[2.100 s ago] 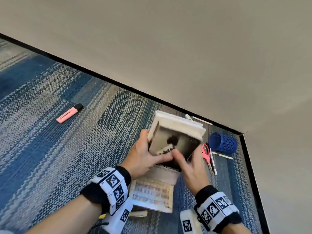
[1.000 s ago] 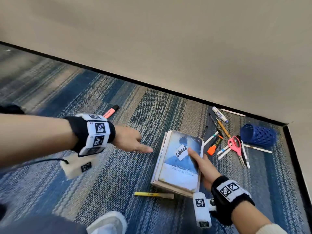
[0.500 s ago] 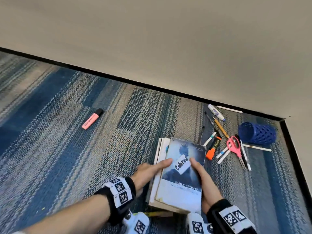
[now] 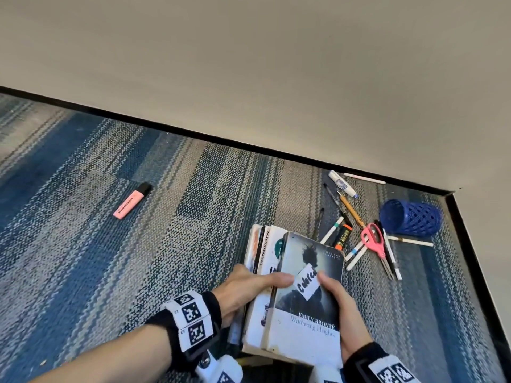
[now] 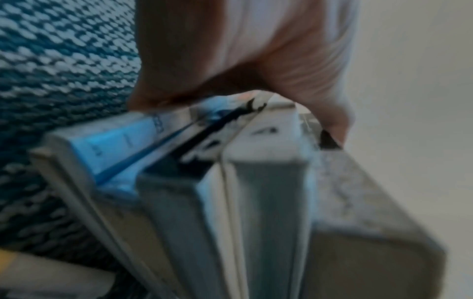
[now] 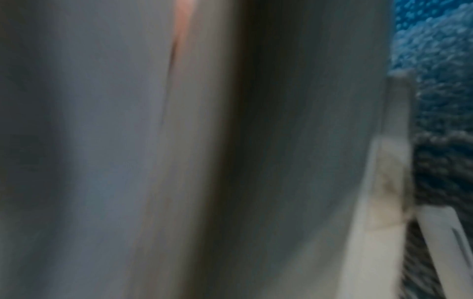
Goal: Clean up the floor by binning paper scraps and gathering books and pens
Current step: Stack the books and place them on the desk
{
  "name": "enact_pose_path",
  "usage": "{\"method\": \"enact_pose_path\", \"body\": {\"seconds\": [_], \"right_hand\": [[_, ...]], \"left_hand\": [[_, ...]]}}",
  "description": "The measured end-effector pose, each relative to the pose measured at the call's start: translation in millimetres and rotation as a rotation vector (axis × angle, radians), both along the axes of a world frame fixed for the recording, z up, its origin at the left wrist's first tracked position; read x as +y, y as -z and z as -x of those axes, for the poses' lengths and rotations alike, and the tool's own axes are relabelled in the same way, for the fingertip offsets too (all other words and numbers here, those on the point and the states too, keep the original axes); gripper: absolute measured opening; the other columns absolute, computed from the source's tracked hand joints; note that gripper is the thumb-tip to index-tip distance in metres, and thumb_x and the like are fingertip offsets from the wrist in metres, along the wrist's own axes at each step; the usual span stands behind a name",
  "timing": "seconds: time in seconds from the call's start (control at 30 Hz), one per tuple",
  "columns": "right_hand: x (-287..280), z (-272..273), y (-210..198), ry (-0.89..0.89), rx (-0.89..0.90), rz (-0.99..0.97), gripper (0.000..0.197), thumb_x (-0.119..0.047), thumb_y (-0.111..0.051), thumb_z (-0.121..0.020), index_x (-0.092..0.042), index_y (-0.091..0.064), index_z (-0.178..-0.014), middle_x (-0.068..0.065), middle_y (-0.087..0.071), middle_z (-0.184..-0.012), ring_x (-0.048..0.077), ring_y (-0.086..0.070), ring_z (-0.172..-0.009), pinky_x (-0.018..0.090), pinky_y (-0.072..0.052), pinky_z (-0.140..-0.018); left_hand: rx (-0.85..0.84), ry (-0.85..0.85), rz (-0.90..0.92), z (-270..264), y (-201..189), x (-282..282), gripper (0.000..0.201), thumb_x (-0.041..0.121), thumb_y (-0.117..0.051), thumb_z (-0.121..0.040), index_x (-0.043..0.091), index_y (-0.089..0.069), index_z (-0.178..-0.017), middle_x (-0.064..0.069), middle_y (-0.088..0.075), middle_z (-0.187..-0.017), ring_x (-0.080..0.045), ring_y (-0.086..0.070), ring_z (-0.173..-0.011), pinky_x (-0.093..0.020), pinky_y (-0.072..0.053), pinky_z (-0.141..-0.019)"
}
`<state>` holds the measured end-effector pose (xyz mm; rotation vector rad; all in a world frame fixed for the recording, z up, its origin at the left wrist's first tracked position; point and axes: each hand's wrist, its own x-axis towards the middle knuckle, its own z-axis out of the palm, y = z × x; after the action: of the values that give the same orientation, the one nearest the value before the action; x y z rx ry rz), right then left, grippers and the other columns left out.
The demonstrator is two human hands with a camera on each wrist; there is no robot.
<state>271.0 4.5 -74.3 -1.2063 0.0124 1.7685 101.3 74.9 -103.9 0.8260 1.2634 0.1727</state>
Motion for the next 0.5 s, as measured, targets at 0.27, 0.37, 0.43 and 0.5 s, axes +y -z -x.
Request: {"method": "enact_pose_path", "body": {"seconds": [0.27, 0.37, 0.43, 0.5], "right_hand": [[38.9, -5.4, -97.7, -0.077, -0.036, -0.107, 0.043, -0.04, -0.049, -0.087, -0.009, -0.076, -0.098, 0.019, -0.071, -0.105, 0.03, -0.071, -0.082, 0.037, -0.058, -0.074], [46.3, -8.0, -169.5, -0.098, -0.073, -0.151, 0.042, -0.039, -0.049, -0.087, -0.01, -0.077, -0.097, 0.017, -0.072, -0.106, 0.028, -0.072, -0.082, 0.034, -0.059, -0.071], [42.8, -7.0, -206.7, -0.104, -0.103, -0.167, 0.045, -0.043, -0.063, -0.079, -0.008, -0.075, -0.104, 0.02, -0.069, -0.114, 0.029, -0.071, -0.089, 0.037, -0.059, -0.077], [38.8, -8.8, -240.6, -0.12, -0.164, -0.18, 0.062, -0.048, -0.079, -0.063, -0.007, -0.072, -0.11, 0.021, -0.067, -0.117, 0.03, -0.07, -0.094, 0.039, -0.058, -0.08]], "left_hand": [[-0.165, -0.078, -0.173, 1.8, -123.6, 35.0, 0.025, 0.015, -0.072, -0.081, 0.019, -0.048, -0.085, 0.009, -0.073, -0.067, 0.0, -0.068, -0.062, -0.017, -0.053, -0.054], [-0.204, -0.076, -0.157, 4.6, -187.7, 46.8, 0.062, 0.027, -0.081, -0.066, 0.0, -0.041, -0.103, 0.001, -0.071, -0.092, -0.004, -0.069, -0.077, -0.021, -0.055, -0.067], [-0.174, -0.079, -0.161, 7.1, -225.9, 47.4, 0.075, 0.03, -0.082, -0.068, 0.011, -0.014, -0.095, 0.002, -0.059, -0.097, 0.004, -0.067, -0.074, -0.014, -0.053, -0.063], [-0.154, -0.028, -0.16, 7.7, -262.0, 49.1, 0.105, 0.05, -0.088, -0.057, 0.016, -0.029, -0.137, -0.007, -0.057, -0.122, -0.006, -0.065, -0.101, -0.026, -0.053, -0.087]]}}
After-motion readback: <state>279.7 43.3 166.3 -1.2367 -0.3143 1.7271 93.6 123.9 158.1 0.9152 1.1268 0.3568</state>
